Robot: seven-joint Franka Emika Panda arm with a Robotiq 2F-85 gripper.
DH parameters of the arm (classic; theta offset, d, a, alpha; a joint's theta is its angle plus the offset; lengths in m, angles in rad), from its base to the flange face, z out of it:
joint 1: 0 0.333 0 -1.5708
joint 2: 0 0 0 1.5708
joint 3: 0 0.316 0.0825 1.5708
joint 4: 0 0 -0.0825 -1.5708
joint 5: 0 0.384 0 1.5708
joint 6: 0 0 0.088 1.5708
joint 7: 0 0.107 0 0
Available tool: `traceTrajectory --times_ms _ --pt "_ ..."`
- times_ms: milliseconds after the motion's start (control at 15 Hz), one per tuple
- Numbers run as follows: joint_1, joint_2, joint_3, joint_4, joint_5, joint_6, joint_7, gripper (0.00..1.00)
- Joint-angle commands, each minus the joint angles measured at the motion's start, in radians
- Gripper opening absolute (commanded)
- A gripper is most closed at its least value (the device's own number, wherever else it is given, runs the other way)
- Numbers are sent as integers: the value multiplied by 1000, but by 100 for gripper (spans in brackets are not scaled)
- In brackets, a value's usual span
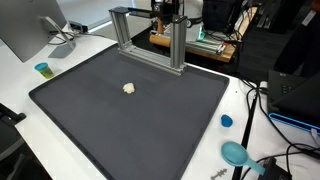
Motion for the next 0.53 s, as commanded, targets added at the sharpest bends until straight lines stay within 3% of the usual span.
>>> traceTrajectory --times_ms 0,67,133,333,467 --pt "-4 -26 -11 2 -25 -37 -37 67" --pt "-6 -25 -9 2 -29 -42 -35 83" --pt "-6 -26 -10 2 -32 -46 -39 90" --pt "-3 -28 -12 2 -37 -58 -46 90" --pt "1 -29 -17 2 -36 -63 -56 83"
